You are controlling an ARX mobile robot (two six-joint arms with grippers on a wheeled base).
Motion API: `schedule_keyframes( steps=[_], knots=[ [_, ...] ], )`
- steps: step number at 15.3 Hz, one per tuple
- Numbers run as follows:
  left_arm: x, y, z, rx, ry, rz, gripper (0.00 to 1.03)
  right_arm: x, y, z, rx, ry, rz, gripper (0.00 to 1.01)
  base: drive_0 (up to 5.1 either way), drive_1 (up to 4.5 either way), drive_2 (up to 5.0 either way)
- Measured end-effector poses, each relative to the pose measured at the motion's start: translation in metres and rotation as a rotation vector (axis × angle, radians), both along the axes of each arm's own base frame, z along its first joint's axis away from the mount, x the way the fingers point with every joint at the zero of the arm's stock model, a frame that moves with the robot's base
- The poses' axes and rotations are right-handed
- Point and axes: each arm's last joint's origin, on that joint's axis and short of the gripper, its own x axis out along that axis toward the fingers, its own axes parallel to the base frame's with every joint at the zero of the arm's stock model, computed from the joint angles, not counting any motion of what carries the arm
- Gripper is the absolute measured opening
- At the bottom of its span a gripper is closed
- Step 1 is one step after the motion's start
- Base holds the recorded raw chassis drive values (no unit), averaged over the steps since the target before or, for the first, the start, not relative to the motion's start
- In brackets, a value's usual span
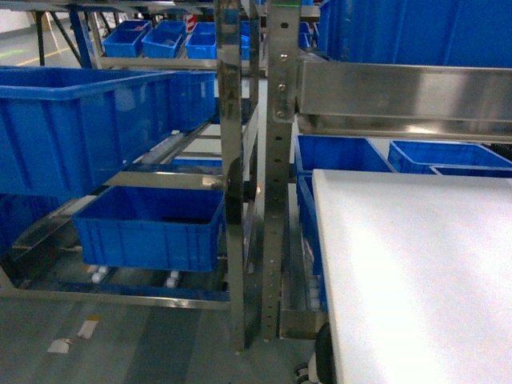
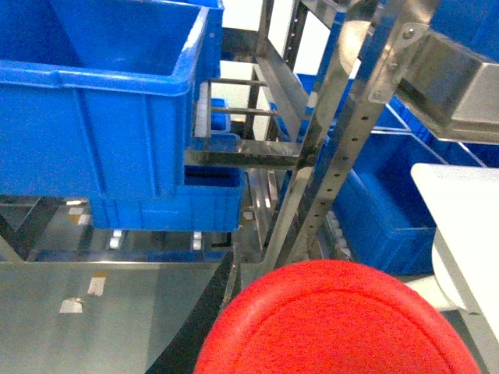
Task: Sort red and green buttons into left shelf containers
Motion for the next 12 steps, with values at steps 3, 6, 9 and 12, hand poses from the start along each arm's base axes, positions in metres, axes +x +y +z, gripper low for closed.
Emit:
schedule_keyframes(
  steps=[3,6,9,12],
  knots=[
    [-0.0001,-0.0002,0.0,0.0,0.0,-0.002,0.27,-0.0001,0.0,0.0,0.0,0.0,0.0,0.36,-5.0,2.41,2.4],
    [-0.0001,-0.0004,-0.0004,-0.001,0.004,-0.003,0.27,0.0,0.0,-0.0001,0.0,0.002,0.0,0.36,-5.0,2.34,2.3],
    [0.0,0.0001,-0.0001,0.0,0.001,0.001,0.27,-0.0001,0.0,-0.0006,0.0,0.006,0.0,0.36,-5.1,2.31,2.3],
    [0.0001,-0.0003,-0.0001,0.0,0.0,-0.002,0.27,-0.0001,0.0,-0.0002,0.0,0.003,0.0,0.35,-5.1,2.31,2.3]
  ],
)
